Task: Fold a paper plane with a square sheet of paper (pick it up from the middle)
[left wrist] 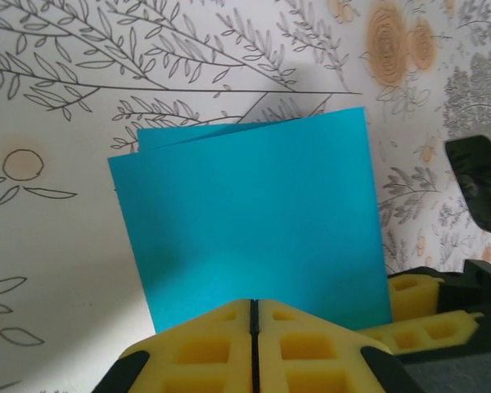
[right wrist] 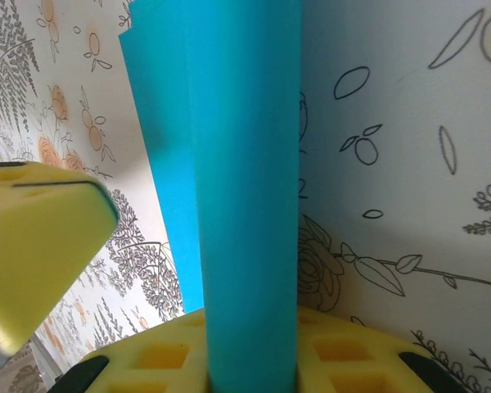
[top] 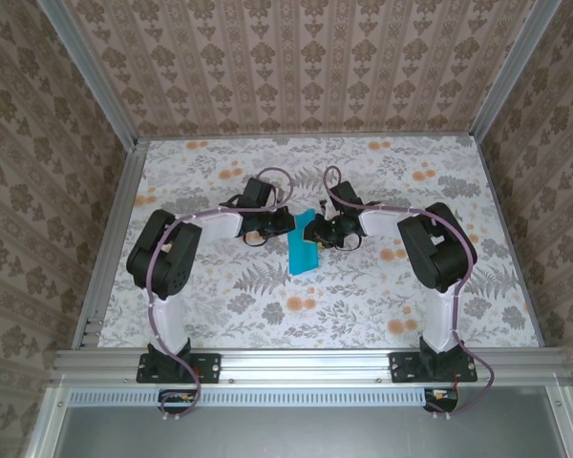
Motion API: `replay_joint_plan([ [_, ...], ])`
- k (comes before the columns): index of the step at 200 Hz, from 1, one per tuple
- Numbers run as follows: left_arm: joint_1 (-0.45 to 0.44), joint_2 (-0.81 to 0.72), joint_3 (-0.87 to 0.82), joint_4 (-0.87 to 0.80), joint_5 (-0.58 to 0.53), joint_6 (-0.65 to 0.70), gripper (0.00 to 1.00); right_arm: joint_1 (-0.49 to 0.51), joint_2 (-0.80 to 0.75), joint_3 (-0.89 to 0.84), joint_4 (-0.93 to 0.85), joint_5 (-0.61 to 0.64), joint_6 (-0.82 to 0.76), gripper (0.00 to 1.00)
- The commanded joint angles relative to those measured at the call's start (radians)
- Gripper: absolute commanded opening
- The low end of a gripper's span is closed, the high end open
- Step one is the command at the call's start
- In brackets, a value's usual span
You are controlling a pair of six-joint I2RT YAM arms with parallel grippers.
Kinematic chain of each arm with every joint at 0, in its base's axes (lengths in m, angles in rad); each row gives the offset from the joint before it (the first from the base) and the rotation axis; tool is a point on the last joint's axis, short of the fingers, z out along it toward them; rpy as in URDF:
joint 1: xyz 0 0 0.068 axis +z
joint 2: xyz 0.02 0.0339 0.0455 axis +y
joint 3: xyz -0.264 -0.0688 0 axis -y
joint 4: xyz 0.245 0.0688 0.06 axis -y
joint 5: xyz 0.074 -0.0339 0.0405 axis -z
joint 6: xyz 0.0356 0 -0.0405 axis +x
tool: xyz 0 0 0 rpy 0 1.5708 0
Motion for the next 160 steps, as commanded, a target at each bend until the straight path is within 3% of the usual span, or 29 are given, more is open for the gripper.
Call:
replay_joint_plan([
  [1, -0.007, 0.029, 0.043, -0.071, -0.020, -0.002, 0.07, -0.005, 0.013, 0.006, -0.039, 0.010, -0.012, 0.25],
  [55, -0.015, 0.082, 0.100, -0.151, -0.030, 0.016, 0.04, -0.005, 0.000, 0.034, -0.073, -0.011, -0.014, 0.28],
  [117, -0.018, 0.126, 0.147, -0.215, -0.029, 0.031, 0.03, -0.003, -0.046, 0.097, -0.242, 0.063, -0.095, 0.50],
  [160, -0.021, 0.136, 0.165, -0.224, -0.017, 0.037, 0.03, -0.002, -0.012, 0.162, -0.348, 0.097, -0.193, 0.55],
])
